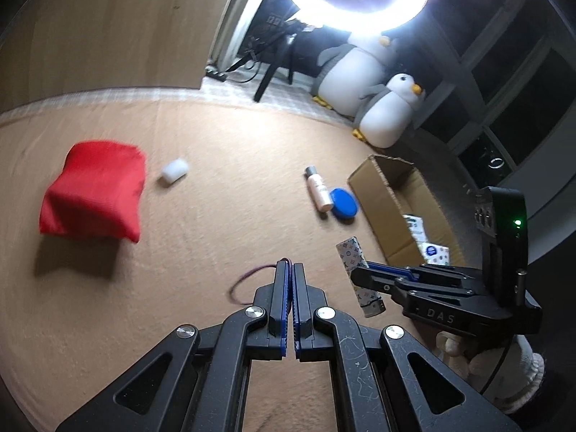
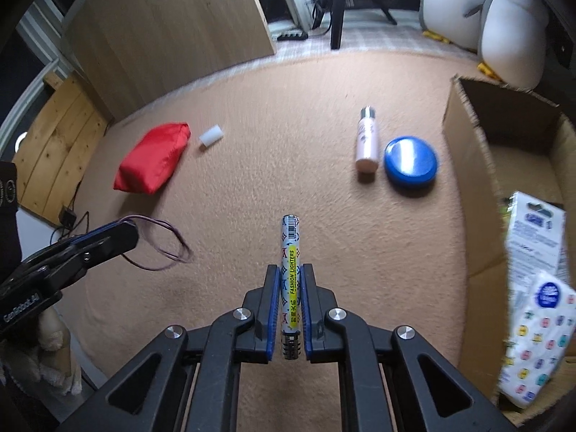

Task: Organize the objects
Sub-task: 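Carry the lighter into the box and open the right tool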

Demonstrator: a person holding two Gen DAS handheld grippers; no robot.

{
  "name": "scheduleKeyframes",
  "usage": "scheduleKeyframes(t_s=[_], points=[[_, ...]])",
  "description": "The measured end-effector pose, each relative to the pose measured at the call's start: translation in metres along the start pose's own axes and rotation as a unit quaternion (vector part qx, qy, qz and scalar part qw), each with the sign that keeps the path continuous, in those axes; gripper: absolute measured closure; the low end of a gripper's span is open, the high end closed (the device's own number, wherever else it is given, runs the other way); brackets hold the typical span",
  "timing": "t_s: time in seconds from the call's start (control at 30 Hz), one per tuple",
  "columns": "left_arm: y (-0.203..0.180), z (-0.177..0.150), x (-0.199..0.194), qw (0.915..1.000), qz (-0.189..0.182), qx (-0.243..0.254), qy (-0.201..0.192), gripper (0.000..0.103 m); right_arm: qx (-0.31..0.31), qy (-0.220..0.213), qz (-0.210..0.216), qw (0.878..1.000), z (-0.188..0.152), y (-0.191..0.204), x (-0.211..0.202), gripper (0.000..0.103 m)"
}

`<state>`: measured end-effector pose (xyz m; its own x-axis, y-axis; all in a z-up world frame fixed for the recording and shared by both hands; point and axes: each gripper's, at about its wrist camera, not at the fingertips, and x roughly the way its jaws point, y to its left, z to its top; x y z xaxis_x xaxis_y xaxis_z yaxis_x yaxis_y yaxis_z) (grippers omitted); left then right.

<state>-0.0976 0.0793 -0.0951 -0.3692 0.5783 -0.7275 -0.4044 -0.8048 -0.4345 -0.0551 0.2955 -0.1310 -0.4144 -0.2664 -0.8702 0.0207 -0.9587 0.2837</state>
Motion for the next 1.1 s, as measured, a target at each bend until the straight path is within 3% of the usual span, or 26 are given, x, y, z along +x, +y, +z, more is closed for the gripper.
scheduleKeyframes(t_s=[0.27,0.6,1.1], points=[[-0.047,0.031,0.007,0.9987,-0.02,0.046,-0.011,0.102,0.013,-0.045,-0.012,0.999,0.005,-0.023,-0.051,0.093],[-0.123,0.069,0.047,0.9937,-0.058,0.096,-0.011,0.102,0.06,-0.082,-0.055,0.993,-0.005,-0.09,-0.101,0.093],[-0.204,0.093,0.134,0.9883,-0.086,0.123,0.027,0.102,0.112,-0.082,-0.081,0.987,-0.023,-0.158,-0.111,0.093]])
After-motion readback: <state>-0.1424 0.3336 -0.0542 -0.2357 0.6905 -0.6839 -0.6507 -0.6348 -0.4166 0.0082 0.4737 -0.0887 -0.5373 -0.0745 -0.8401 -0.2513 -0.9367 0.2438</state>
